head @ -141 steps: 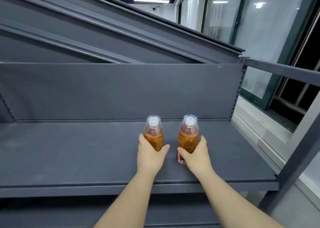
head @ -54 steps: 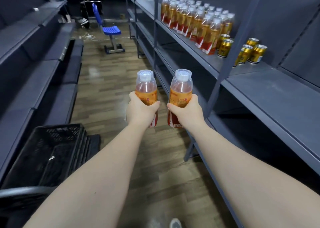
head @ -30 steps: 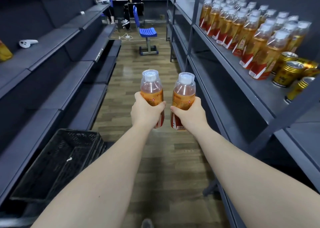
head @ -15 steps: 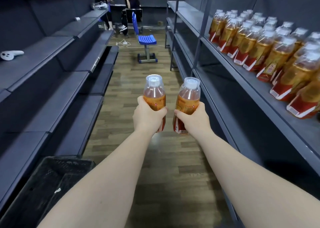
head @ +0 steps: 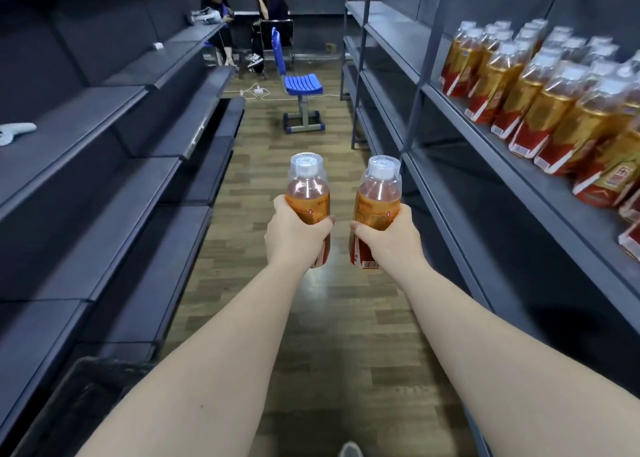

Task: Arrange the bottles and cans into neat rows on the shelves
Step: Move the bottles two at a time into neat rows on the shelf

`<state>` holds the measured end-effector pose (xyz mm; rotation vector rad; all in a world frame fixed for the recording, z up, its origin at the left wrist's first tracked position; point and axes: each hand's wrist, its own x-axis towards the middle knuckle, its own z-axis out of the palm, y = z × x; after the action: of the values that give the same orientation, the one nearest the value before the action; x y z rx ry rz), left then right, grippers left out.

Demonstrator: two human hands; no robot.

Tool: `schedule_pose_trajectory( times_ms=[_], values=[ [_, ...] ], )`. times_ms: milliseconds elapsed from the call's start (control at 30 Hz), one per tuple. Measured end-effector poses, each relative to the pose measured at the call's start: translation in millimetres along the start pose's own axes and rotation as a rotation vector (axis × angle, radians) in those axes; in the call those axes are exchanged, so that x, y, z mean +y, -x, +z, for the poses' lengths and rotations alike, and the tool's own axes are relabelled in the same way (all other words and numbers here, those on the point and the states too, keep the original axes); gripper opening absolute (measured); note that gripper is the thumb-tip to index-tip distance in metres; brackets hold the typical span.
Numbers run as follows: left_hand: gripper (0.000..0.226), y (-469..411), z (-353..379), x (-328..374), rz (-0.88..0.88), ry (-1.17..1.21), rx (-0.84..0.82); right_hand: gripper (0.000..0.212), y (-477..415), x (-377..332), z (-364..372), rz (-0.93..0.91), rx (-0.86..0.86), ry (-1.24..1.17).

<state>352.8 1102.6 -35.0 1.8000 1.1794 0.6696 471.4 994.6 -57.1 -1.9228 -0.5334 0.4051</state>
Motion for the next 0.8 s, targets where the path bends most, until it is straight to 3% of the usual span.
schedule_pose_trajectory(
  times_ms=[167, 800],
  values=[
    [0.059, -51, 23, 22, -0.001, -0.001, 0.018, 0.064, -60, -8, 1, -0.016, -0.022, -0.021],
    [0.057, -223, 71, 40, -0.005, 0.043, -0.027, 0.069, -225, -29, 53, 0.018, -0.021, 0.003]
  ],
)
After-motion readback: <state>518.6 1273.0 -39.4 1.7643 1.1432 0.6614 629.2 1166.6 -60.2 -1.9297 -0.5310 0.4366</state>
